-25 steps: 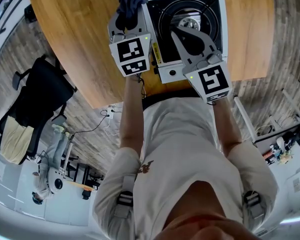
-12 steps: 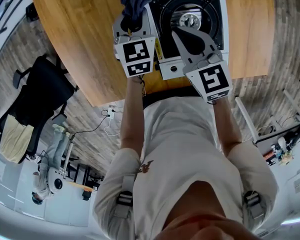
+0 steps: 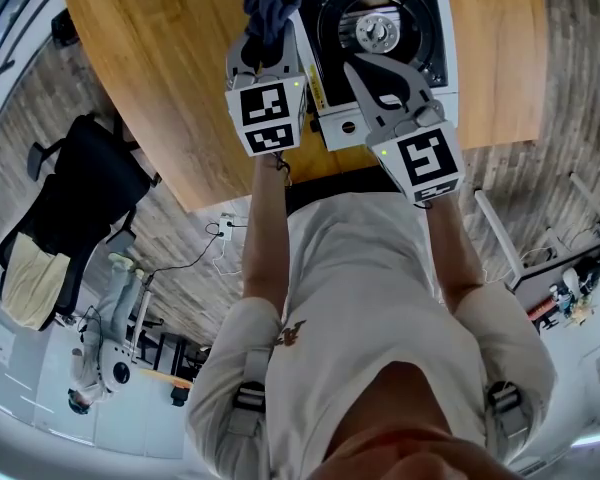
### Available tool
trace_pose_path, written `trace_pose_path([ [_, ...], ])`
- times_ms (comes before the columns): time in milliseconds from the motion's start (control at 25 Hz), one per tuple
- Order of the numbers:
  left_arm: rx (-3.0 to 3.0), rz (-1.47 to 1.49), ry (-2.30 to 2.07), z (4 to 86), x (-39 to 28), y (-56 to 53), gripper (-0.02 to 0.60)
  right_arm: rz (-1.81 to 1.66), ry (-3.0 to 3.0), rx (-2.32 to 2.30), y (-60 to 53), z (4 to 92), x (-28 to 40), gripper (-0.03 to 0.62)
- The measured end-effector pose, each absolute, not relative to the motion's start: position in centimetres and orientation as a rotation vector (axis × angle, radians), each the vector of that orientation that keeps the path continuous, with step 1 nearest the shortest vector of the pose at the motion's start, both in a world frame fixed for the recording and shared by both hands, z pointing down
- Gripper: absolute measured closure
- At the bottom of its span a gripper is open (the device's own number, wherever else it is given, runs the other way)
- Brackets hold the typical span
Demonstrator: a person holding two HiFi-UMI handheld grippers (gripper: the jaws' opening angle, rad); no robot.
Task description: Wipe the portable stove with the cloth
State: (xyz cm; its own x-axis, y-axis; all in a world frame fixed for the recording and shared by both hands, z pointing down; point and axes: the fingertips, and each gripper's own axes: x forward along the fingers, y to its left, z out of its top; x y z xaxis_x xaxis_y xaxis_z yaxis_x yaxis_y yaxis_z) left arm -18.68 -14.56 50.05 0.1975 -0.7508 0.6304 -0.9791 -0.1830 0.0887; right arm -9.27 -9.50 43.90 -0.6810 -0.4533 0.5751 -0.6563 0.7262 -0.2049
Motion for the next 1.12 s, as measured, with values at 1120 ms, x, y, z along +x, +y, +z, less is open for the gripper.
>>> trace_pose_path([
  [1120, 2.112, 0.868, -1.456, 51.1, -15.6, -5.9, 0.471, 0.536, -2.440, 0.895, -4.0, 43.5, -8.7, 0.572],
])
